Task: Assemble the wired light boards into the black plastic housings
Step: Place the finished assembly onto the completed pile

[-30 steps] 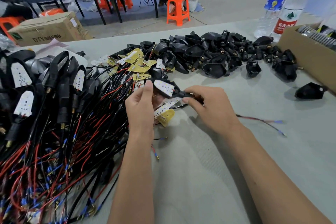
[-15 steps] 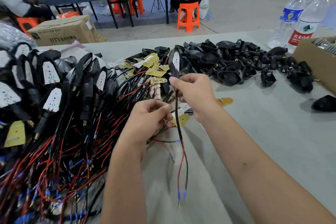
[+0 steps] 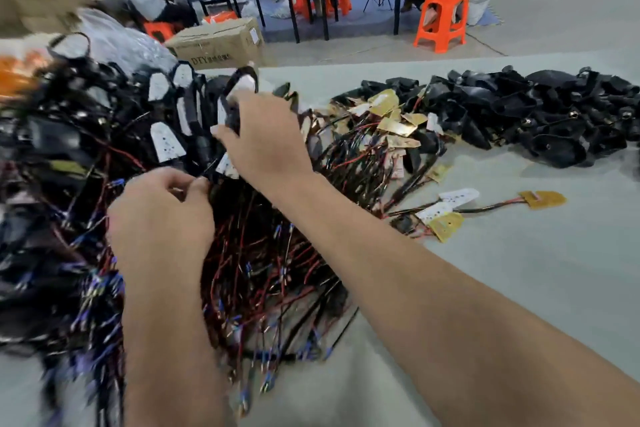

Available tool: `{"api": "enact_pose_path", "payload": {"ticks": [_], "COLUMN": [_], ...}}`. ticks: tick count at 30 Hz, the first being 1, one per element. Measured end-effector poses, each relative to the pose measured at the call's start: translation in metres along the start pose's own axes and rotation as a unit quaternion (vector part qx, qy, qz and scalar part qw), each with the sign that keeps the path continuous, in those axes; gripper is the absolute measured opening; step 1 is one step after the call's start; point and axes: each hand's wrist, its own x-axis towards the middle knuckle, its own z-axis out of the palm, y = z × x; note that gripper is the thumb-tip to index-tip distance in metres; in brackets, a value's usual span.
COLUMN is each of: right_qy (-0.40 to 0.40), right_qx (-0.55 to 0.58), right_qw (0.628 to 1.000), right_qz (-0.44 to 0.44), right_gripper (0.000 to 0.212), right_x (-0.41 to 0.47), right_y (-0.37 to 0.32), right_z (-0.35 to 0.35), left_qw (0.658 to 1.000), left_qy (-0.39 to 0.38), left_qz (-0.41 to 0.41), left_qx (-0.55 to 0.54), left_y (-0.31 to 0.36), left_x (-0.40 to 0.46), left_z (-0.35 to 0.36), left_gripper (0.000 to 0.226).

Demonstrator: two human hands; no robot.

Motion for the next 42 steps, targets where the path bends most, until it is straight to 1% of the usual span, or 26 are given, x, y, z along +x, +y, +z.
{"api": "enact_pose_path", "payload": {"ticks": [1, 2, 3, 6, 9, 10, 12, 13, 14, 15, 16, 17, 19, 22, 24, 26, 28, 30, 32, 33, 35, 37, 38, 39, 41, 42], "right_qy": [-0.026, -0.048, -0.066, -0.108, -0.099, -0.084, -0.06, -0.035, -0.002, 0.027, 0.057, 0.082, 0.111, 0.121, 0.111, 0.104, 0.086, 0.077, 0.087, 0.094, 0.097, 0.071, 0.044, 0.011, -0.056, -0.075], "right_qx": [-0.058, -0.098, -0.117, -0.124, -0.156, -0.127, -0.019, 0.024, 0.044, 0.053, 0.053, 0.047, 0.02, -0.035, -0.047, -0.033, -0.021, 0.001, 0.04, 0.058, 0.1, 0.16, 0.198, 0.255, 0.391, 0.439], "right_qw": [0.997, 0.993, 0.99, 0.985, 0.981, 0.987, 0.998, 0.999, 0.999, 0.998, 0.995, 0.99, 0.973, 0.944, 0.933, 0.933, 0.938, 0.943, 0.945, 0.946, 0.949, 0.95, 0.945, 0.931, 0.875, 0.845], "right_qz": [-0.033, -0.048, -0.049, -0.043, -0.063, -0.058, -0.015, -0.002, 0.013, 0.033, 0.063, 0.106, 0.204, 0.305, 0.34, 0.342, 0.334, 0.324, 0.313, 0.304, 0.283, 0.259, 0.256, 0.262, 0.281, 0.296], "right_gripper": [0.02, 0.014, 0.01, 0.01, 0.014, 0.02, 0.034, 0.036, 0.03, 0.02, 0.01, 0.011, 0.015, 0.007, 0.016, 0.022, 0.021, 0.014, 0.009, 0.007, 0.004, 0.005, 0.01, 0.012, 0.015, 0.019], "right_x": [0.002, 0.004, 0.005, 0.008, 0.006, 0.002, -0.007, -0.012, -0.017, -0.023, -0.03, -0.037, -0.052, -0.071, -0.076, -0.077, -0.078, -0.083, -0.088, -0.09, -0.092, -0.094, -0.095, -0.097, -0.106, -0.112], "right_y": [-0.005, -0.007, -0.009, -0.014, -0.016, -0.015, -0.011, -0.006, 0.001, 0.01, 0.022, 0.037, 0.068, 0.112, 0.131, 0.141, 0.144, 0.143, 0.141, 0.139, 0.132, 0.123, 0.121, 0.121, 0.123, 0.127], "right_z": [0.015, 0.027, 0.034, 0.045, 0.041, 0.037, 0.023, 0.014, 0.004, -0.006, -0.015, -0.024, -0.041, -0.059, -0.064, -0.066, -0.066, -0.069, -0.075, -0.078, -0.086, -0.097, -0.101, -0.107, -0.121, -0.129], "left_qw": [0.999, 0.998, 0.997, 0.996, 0.995, 0.995, 0.993, 0.991, 0.987, 0.984, 0.982, 0.981, 0.98, 0.979, 0.981, 0.979, 0.975, 0.976, 0.979, 0.98, 0.978, 0.967, 0.959, 0.951, 0.941, 0.938], "left_qy": [0.03, 0.039, 0.033, 0.004, 0.041, 0.063, 0.109, 0.13, 0.144, 0.147, 0.135, 0.11, 0.032, -0.07, -0.106, -0.13, -0.151, -0.154, -0.14, -0.128, -0.116, -0.143, -0.161, -0.178, -0.202, -0.211], "left_qz": [-0.021, -0.043, -0.064, -0.08, -0.084, -0.074, -0.035, -0.011, 0.012, 0.032, 0.047, 0.062, 0.093, 0.129, 0.139, 0.154, 0.147, 0.123, 0.116, 0.126, 0.167, 0.21, 0.227, 0.24, 0.24, 0.231], "left_qx": [0.012, 0.015, 0.019, 0.033, 0.032, 0.025, -0.01, -0.036, -0.065, -0.095, -0.124, -0.148, -0.17, -0.141, -0.08, 0.004, 0.064, 0.091, 0.09, 0.083, 0.05, -0.019, -0.051, -0.078, -0.127, -0.148], "left_y": [-0.007, -0.013, -0.018, -0.031, -0.026, -0.02, -0.002, 0.008, 0.019, 0.028, 0.038, 0.047, 0.062, 0.078, 0.084, 0.088, 0.092, 0.096, 0.099, 0.101, 0.111, 0.13, 0.14, 0.153, 0.176, 0.187], "left_x": [0.002, 0.003, 0.003, 0.003, 0.001, -0.002, -0.012, -0.017, -0.022, -0.026, -0.03, -0.033, -0.039, -0.044, -0.04, -0.034, -0.029, -0.028, -0.028, -0.029, -0.033, -0.044, -0.051, -0.059, -0.074, -0.08], "left_z": [-0.004, -0.005, -0.003, 0.003, 0.005, 0.006, 0.011, 0.014, 0.019, 0.024, 0.032, 0.04, 0.059, 0.093, 0.112, 0.127, 0.137, 0.14, 0.139, 0.137, 0.133, 0.129, 0.128, 0.129, 0.132, 0.135], "left_gripper": [0.01, 0.007, 0.009, 0.022, 0.028, 0.028, 0.024, 0.022, 0.019, 0.017, 0.015, 0.014, 0.013, 0.015, 0.025, 0.034, 0.031, 0.025, 0.017, 0.012, 0.009, 0.007, 0.005, 0.004, 0.007, 0.009]}}
